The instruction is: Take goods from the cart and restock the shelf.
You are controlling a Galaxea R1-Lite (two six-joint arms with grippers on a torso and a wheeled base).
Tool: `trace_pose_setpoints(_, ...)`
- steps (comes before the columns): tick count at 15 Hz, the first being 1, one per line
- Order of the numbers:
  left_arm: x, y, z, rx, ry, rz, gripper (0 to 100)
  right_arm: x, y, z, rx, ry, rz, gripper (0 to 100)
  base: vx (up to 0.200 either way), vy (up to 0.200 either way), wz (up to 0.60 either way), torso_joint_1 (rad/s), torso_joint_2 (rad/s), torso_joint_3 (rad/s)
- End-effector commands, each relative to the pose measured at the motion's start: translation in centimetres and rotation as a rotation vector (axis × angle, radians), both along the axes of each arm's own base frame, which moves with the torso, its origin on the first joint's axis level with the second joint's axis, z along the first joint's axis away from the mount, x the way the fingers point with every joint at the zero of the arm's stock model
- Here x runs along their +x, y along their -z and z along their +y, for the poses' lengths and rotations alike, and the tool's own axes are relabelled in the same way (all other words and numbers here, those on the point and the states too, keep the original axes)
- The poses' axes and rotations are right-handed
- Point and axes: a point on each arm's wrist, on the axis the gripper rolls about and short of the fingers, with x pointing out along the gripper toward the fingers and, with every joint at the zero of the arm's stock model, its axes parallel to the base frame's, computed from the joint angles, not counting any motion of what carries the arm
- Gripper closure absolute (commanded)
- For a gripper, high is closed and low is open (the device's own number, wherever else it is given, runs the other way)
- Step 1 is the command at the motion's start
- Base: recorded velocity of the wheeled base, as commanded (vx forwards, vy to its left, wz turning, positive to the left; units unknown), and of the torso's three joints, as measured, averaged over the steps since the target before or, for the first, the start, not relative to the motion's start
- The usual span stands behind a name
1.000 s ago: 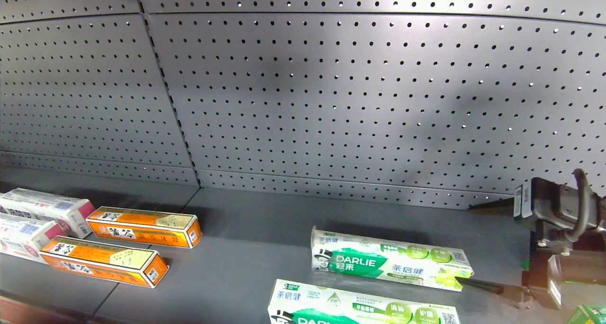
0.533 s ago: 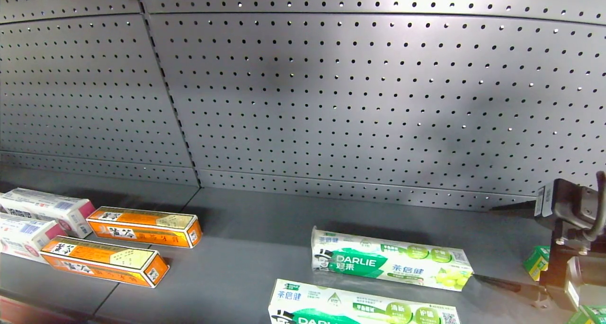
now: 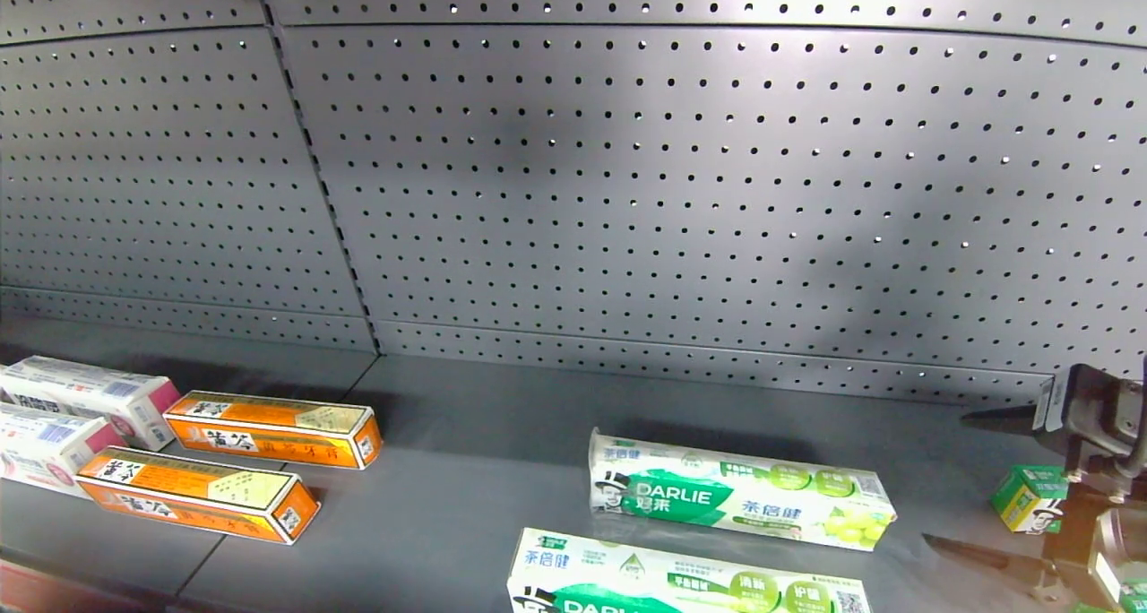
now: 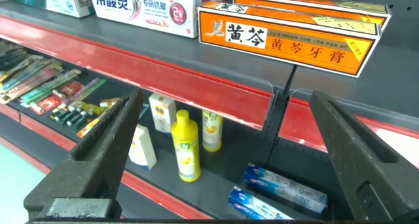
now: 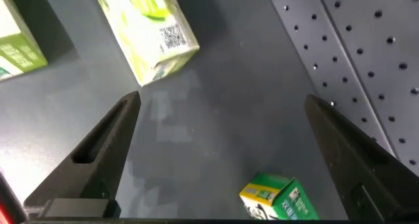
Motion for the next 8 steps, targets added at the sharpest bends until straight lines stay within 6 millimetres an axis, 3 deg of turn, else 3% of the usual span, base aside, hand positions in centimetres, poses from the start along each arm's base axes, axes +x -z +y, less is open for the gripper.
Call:
trace_pose_setpoints(1, 0.0, 0.0, 0.0, 0.0, -0.001, 0.0, 0, 0.0, 0.4, -0.2, -0.004, 0.01, 0.009, 0, 0.0, 0.0, 0.0, 0.0, 0.0, 0.0)
trace_pose_setpoints(8, 0.0, 0.0, 0.0, 0.0, -0.001, 0.0, 0, 1.5, 1.2, 0.1, -0.021, 0.027, 0.041, 0, 0.0, 0.0, 0.0, 0.0, 0.0, 0.0)
